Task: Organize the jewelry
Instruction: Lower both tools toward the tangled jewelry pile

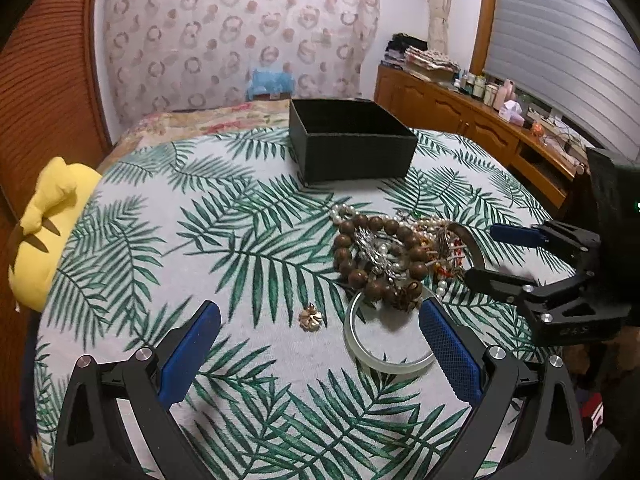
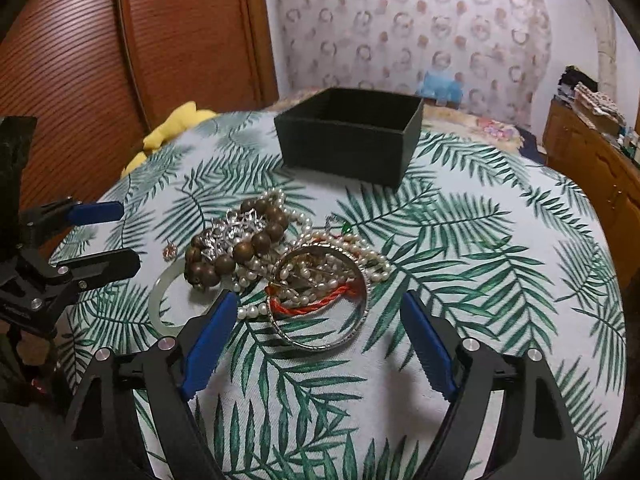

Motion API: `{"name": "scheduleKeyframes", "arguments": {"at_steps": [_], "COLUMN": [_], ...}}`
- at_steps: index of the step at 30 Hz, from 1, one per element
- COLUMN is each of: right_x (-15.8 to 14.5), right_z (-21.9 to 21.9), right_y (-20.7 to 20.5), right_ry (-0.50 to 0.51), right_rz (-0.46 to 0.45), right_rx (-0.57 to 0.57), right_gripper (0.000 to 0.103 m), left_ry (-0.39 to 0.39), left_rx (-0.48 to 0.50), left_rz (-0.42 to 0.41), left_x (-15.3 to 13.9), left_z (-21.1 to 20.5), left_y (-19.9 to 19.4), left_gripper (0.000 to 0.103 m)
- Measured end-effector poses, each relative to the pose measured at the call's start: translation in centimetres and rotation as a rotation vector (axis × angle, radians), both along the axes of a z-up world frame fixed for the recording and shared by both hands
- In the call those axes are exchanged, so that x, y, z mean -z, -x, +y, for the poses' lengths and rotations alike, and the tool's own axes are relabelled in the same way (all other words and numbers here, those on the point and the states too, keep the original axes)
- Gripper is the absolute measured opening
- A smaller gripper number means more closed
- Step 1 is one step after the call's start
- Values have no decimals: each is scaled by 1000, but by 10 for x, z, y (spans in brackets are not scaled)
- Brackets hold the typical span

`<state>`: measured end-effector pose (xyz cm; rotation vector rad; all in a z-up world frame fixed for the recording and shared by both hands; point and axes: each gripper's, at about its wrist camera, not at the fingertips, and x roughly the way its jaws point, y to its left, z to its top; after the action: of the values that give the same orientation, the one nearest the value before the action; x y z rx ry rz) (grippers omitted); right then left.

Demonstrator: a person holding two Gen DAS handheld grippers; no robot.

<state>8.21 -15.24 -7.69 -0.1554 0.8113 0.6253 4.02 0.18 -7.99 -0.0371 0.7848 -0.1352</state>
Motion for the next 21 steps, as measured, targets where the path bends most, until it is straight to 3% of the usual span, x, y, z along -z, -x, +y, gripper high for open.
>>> {"name": "scheduleKeyframes", "arguments": {"at_steps": [3, 6, 8, 17, 21], "right_x": [4, 6, 7, 7, 7], "right_z": [2, 3, 3, 2, 2], "right_y": [-4, -7, -8, -8, -8], "right_ry": [3, 3, 3, 8, 17], "right_rz": [27, 40, 55, 50, 47], "right_rx": [-12, -18, -19, -14, -13], "right_gripper": [84, 73, 60, 60, 60], "left_ry": [19, 55, 71, 98, 86], "left_rx": [31, 45, 50, 70, 79], "left_rz": [14, 31, 36, 104, 128], "left_x": [4, 6, 5, 14, 16], "left_z": [-1, 2, 5, 8, 5], "left_y": [-5, -12, -18, -49, -60], "left_gripper": [95, 85, 76, 51, 50]}}
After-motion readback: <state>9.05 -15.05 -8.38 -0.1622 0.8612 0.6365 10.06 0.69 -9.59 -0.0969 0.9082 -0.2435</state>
